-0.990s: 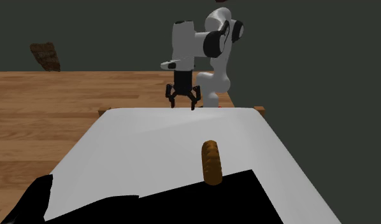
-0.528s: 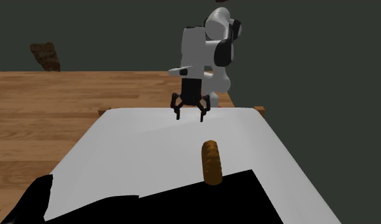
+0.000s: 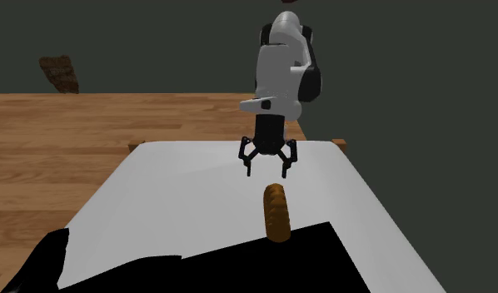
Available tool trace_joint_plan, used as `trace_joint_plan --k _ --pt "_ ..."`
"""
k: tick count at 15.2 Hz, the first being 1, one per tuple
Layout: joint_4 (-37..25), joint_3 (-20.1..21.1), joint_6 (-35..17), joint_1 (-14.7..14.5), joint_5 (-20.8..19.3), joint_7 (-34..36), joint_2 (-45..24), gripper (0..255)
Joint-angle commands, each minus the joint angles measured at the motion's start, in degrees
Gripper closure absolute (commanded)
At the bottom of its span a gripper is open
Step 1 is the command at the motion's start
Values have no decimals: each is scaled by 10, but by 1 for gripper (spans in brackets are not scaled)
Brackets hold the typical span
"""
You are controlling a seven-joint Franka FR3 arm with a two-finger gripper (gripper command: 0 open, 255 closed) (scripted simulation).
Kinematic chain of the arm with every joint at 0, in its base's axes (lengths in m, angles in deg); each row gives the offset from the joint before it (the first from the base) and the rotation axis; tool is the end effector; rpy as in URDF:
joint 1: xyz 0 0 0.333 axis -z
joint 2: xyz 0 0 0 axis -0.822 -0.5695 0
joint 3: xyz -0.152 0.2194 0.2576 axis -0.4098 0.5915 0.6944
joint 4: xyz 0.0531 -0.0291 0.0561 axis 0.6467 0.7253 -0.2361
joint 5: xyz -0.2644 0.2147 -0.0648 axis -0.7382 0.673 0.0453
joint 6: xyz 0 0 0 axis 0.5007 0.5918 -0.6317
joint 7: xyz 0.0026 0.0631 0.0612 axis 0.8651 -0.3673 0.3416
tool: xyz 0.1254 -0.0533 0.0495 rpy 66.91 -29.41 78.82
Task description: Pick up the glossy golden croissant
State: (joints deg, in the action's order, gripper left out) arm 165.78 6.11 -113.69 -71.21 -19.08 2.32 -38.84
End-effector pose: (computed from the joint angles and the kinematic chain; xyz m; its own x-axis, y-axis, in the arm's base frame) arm 0.3855 0.3528 0.5454 0.5452 0.7076 0.4495 0.7711 -0.6337 0.0623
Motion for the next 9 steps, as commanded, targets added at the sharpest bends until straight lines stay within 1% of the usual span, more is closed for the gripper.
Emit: trace_joint_plan --k 1,2,3,9 --pt "-24 16 -26 -6 -28 9 -32 0" --pt "-35 22 -38 -9 -42 14 -46 0" --pt "-37 23 -41 -10 -45 15 -49 0" --pt "-8 25 -86 -11 -61 25 -68 0"
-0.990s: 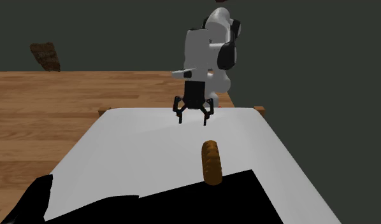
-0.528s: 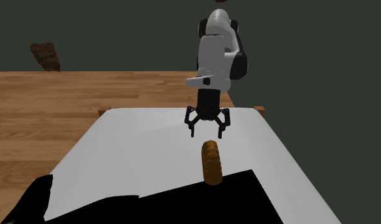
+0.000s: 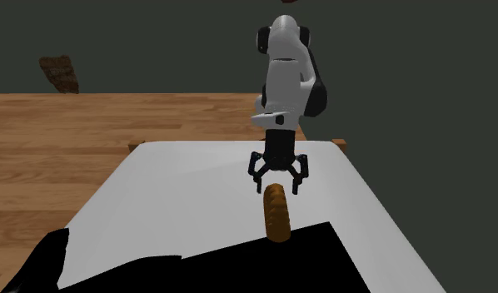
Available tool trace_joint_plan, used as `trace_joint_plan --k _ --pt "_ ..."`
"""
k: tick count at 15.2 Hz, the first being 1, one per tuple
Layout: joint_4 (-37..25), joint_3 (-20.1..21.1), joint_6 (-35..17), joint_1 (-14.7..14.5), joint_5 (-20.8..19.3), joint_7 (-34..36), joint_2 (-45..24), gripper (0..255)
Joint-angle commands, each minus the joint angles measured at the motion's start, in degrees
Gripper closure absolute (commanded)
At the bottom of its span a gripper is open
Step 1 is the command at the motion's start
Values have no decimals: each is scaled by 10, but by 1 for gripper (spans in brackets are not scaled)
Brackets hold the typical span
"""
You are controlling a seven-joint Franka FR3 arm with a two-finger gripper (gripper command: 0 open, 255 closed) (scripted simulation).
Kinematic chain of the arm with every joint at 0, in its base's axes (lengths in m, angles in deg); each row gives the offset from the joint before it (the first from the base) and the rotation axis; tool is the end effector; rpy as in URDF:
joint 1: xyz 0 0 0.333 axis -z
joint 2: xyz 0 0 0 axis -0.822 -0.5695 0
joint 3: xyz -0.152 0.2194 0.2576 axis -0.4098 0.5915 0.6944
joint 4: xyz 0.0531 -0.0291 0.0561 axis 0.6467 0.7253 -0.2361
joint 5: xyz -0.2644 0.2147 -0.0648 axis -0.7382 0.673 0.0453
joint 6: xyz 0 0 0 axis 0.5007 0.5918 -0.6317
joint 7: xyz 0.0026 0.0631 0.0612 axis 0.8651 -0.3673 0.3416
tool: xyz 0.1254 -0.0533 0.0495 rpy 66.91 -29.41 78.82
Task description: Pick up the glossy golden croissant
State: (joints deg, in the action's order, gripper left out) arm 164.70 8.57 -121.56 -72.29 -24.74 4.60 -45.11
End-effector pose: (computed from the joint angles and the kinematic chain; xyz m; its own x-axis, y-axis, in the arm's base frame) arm 0.3950 0.3931 0.5212 0.4667 0.7348 0.4922 0.8096 -0.5789 0.0967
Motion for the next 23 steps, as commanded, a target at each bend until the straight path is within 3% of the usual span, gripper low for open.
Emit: trace_joint_plan --k 1,3,4,13,23 --pt "9 1 -19 0 -9 6 -10 0" --pt "9 1 -19 0 -9 6 -10 0" --pt "10 0 -19 0 -9 6 -10 255" --pt "9 1 -19 0 -9 6 -10 255" --pt "-39 -2 56 1 16 -11 20 255"
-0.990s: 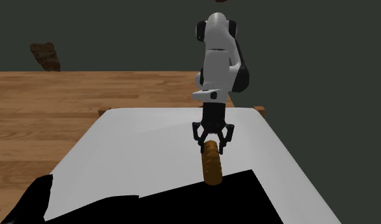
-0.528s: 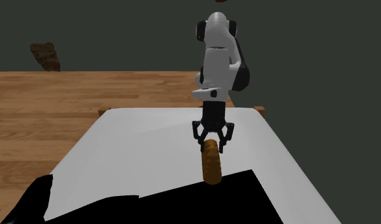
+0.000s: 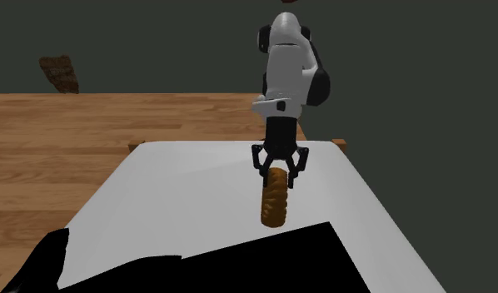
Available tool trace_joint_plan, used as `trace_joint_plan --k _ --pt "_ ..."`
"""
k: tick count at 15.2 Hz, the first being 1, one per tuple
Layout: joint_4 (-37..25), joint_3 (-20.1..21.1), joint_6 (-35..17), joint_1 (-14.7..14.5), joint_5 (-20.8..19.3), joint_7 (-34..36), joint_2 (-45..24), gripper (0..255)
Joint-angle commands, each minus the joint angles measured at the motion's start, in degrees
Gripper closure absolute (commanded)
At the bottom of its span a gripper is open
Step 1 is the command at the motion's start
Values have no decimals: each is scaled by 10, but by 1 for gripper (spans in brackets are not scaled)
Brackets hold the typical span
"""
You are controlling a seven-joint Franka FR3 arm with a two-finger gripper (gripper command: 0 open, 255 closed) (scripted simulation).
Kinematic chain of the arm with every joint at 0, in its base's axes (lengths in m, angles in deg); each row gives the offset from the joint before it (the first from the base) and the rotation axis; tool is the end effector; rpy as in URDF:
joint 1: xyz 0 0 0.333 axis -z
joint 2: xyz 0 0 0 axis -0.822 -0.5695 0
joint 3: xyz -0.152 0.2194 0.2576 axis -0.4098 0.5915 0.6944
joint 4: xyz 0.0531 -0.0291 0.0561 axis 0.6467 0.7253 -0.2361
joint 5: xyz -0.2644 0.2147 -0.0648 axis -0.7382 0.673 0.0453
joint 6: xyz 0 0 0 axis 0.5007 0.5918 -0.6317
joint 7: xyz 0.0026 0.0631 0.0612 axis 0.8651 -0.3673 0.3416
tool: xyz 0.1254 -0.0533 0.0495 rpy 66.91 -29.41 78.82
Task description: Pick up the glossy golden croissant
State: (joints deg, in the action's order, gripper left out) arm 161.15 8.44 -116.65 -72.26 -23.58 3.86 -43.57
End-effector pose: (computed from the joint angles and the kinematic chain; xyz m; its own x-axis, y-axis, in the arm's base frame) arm 0.3930 0.3933 0.5517 0.4663 0.7349 0.4924 0.8097 -0.5787 0.0969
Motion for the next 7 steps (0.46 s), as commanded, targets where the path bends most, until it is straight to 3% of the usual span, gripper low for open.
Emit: trace_joint_plan --k 1,7 --pt "-9 -1 15 0 6 -4 7 255" --pt "-33 -3 46 1 11 -8 15 255"
